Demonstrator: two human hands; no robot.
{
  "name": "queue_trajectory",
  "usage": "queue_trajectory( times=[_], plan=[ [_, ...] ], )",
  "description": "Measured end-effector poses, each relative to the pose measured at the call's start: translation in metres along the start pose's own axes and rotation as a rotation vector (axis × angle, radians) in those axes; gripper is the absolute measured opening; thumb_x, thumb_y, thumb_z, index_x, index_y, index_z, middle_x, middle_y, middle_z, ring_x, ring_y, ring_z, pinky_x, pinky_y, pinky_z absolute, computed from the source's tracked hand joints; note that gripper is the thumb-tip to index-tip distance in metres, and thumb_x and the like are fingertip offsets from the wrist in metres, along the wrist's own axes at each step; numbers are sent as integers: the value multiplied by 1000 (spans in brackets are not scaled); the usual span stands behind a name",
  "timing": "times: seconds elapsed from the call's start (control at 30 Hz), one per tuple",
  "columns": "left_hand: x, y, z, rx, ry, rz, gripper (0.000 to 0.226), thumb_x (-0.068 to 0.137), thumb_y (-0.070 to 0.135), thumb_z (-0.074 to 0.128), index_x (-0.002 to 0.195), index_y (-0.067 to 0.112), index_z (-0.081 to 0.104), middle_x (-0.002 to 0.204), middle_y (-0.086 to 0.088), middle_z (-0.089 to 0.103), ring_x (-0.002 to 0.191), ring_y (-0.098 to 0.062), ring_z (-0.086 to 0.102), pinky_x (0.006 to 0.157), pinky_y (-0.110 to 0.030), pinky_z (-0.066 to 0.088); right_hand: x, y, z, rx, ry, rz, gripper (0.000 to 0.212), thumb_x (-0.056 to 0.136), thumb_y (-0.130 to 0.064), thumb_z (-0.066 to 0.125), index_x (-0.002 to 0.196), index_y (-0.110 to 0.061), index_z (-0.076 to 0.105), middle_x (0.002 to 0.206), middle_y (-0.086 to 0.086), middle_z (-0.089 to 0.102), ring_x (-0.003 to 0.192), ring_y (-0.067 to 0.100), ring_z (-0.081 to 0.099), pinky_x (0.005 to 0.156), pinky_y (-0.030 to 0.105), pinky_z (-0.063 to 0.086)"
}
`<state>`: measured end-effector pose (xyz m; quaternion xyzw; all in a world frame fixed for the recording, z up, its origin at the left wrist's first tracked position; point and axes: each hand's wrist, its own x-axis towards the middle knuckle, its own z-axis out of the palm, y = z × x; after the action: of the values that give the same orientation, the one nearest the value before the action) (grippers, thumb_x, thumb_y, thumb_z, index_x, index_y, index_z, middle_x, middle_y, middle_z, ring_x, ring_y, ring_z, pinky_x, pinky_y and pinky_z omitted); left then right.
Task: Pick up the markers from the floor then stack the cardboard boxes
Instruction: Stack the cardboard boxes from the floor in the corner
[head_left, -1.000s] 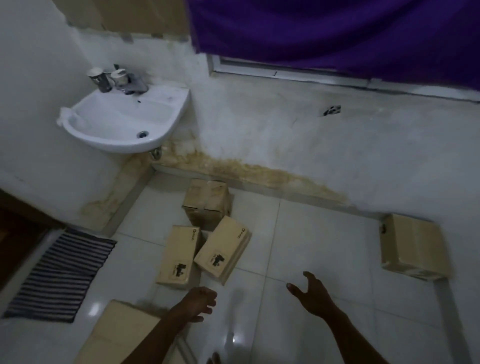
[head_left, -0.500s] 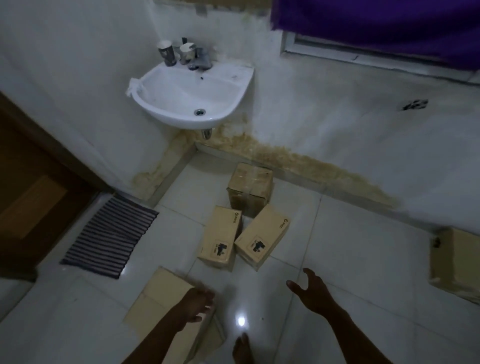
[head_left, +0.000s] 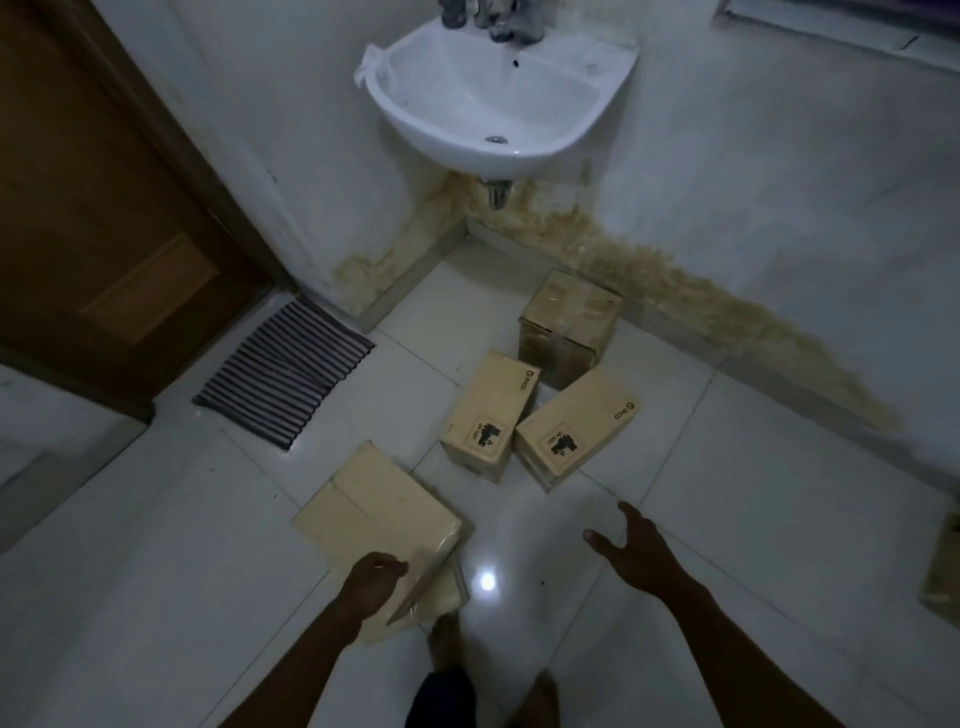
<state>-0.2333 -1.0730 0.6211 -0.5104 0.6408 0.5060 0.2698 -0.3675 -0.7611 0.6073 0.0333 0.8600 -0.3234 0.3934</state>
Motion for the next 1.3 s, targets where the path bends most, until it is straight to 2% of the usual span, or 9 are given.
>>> queue_trajectory(
  times=[0.17, 0.43, 0.53, 0.63, 0.77, 0.87, 1.03, 1.2, 1.3],
  plan=[
    [33, -8, -24, -52, 153, 6, 56, 92, 26, 61, 139, 3, 41, 142, -17, 45, 127, -31, 47, 95, -31, 39, 31, -22, 19, 11, -11, -3, 98, 82, -56, 60, 153, -13, 8, 159, 11, 17, 144, 29, 23, 115, 42, 25],
    [126, -43, -57, -179, 434, -51, 58, 90, 22, 64, 139, 0, 41, 145, -23, 40, 129, -38, 45, 103, -43, 39, 132, -72, 84, 47, -56, -7, 85, 86, -60, 51, 152, -21, 15, 157, 6, 26, 139, 29, 35, 113, 40, 32],
    [157, -71, -61, -214, 450, -123, 64, 89, 24, 65, 142, 1, 37, 148, -23, 36, 132, -39, 41, 106, -48, 39, 163, -84, 121, 59, -113, -13, 82, 86, -60, 51, 152, -25, 16, 157, 4, 25, 141, 27, 32, 113, 40, 30],
    [195, -95, -64, -249, 469, -193, 68, 88, 26, 66, 142, -2, 36, 147, -26, 36, 133, -41, 40, 106, -48, 37, 197, -91, 158, 108, -203, -105, 100, 71, -75, 55, 151, -30, 15, 159, -1, 19, 145, 23, 23, 116, 45, 27],
    [244, -119, -63, -357, 456, -251, 78, 85, 34, 70, 144, -2, 32, 149, -24, 36, 134, -40, 40, 109, -49, 35, 243, -102, 204, 150, -251, -209, 102, 67, -77, 55, 150, -33, 18, 158, -7, 15, 145, 19, 17, 118, 48, 24],
    [275, -128, -58, -481, 395, -275, 87, 83, 37, 71, 148, 1, 25, 153, -22, 30, 137, -39, 35, 111, -49, 32, 280, -103, 238, 132, -276, -284, 89, 74, -70, 57, 148, -36, 22, 156, -11, 17, 143, 12, 14, 118, 47, 23],
    [304, -129, -52, -648, 274, -247, 95, 79, 45, 73, 149, 7, 21, 151, -17, 35, 136, -37, 37, 113, -50, 29, 314, -108, 280, 44, -326, -264, 75, 87, -59, 49, 150, -32, 17, 160, -6, 14, 146, 19, 14, 117, 44, 21],
    [321, -127, -42, -666, 150, -242, 63, 92, 34, 59, 142, 11, 30, 132, -8, 47, 135, -33, 37, 111, -52, 27, 321, -91, 310, 45, -428, -164, 78, 87, -63, 45, 151, -32, 13, 159, -4, 15, 146, 23, 20, 114, 43, 26],
    [324, -124, -39, -666, 159, -234, 33, 92, 31, 60, 119, 20, 45, 115, -5, 52, 125, -33, 45, 96, -52, 38, 315, -72, 322, 91, -488, -87, 86, 74, -81, 44, 144, -35, 28, 145, -2, 42, 132, 26, 44, 107, 47, 40]
  ],
)
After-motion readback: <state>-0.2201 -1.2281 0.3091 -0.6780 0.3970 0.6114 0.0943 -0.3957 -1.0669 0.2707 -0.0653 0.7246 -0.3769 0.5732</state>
